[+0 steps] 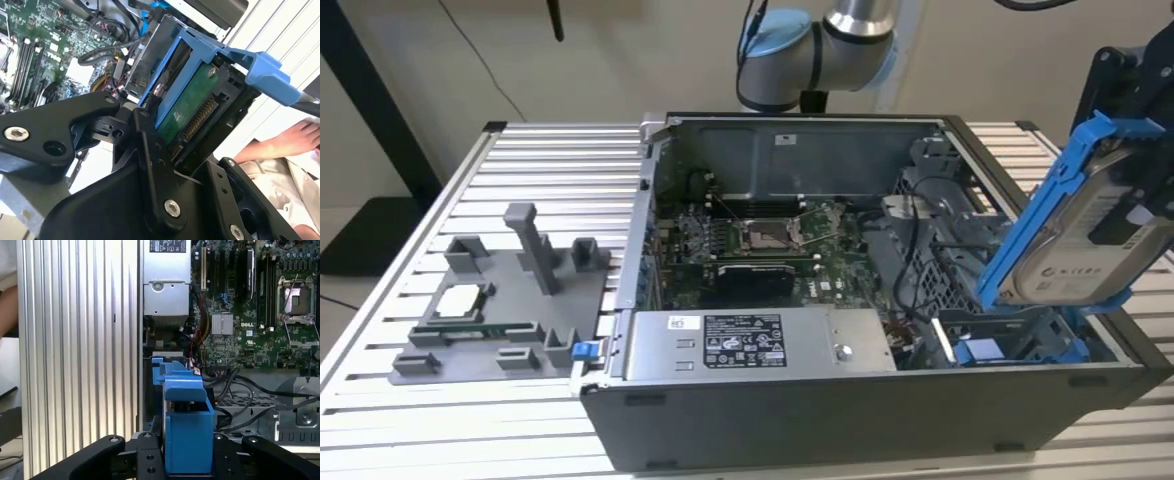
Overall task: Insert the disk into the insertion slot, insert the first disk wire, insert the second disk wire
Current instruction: 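Insert the disk into the insertion slot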
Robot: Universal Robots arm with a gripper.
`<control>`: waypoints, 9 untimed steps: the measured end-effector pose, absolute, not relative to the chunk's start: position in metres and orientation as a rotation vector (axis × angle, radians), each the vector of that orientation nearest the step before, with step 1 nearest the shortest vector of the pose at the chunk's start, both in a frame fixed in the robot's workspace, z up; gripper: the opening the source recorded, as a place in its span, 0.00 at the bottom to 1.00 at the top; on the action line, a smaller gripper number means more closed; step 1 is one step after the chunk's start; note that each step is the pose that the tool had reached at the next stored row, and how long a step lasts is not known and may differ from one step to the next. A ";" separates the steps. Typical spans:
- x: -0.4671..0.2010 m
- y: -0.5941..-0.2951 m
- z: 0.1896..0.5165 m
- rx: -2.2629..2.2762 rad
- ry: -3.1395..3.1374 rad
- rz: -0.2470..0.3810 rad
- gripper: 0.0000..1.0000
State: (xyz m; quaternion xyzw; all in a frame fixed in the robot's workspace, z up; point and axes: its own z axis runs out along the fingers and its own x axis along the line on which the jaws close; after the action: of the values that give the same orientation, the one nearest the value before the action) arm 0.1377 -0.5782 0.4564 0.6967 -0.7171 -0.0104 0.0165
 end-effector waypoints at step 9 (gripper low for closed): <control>0.133 -0.578 0.445 2.160 -2.237 -0.035 0.00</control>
State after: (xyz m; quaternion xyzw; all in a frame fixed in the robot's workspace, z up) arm 0.1328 -0.5779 0.4455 0.6944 -0.7193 -0.0112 0.0158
